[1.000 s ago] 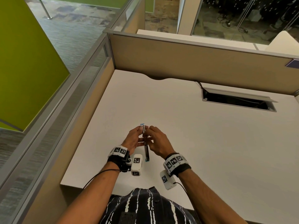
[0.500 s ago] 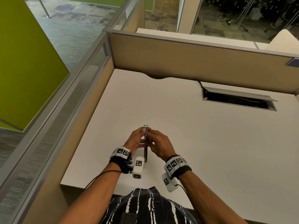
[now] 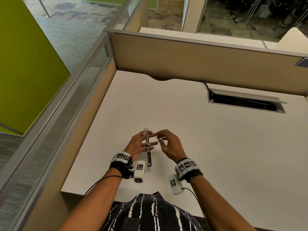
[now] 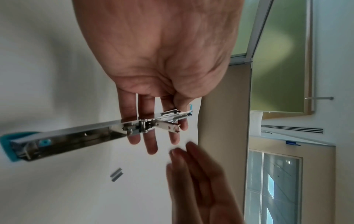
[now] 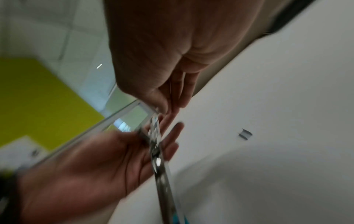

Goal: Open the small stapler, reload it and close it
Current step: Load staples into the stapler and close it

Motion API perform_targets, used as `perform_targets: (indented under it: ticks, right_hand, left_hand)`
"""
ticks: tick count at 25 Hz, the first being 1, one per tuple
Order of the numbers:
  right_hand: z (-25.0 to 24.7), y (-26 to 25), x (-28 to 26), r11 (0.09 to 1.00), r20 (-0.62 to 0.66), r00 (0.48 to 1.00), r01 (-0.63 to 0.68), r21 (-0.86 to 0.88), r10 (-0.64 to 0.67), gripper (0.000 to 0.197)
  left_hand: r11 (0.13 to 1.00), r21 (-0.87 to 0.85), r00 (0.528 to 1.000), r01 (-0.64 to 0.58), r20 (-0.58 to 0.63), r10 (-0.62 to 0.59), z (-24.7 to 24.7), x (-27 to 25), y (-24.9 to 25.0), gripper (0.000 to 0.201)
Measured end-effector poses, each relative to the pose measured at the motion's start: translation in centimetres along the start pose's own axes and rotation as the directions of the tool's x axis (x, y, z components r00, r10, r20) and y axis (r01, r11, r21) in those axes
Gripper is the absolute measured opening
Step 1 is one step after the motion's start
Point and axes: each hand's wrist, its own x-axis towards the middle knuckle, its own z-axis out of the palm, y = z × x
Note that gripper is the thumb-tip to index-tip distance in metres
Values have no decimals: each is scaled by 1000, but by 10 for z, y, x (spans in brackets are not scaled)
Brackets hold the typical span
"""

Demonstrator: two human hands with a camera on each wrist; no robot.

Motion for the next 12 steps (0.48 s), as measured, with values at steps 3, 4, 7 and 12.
perform_targets:
  ticks: [3,4,7,12]
  right_hand:
    - [-17,30,-2,974,-159,965,-219,-56,208,34]
    - [-20,38,-6,956,-157,954,-274,-102,256,32]
    - [-13,51,-21,921,-33,947,-319,-222,320,17]
    - [10,52,-27,890,20,928,-349,-294,371,20]
  left_hand:
    - [999,-45,1000,22,-1,-22,-6,0,-4,34]
    - [998,-58,1000,27,-2,-27,-8,0,-6,34]
    - [996,-79,999,39,-8,-39,-13,0,-11,34]
    - [996,-71,998,50,-33,-52,-15,-4,-11,37]
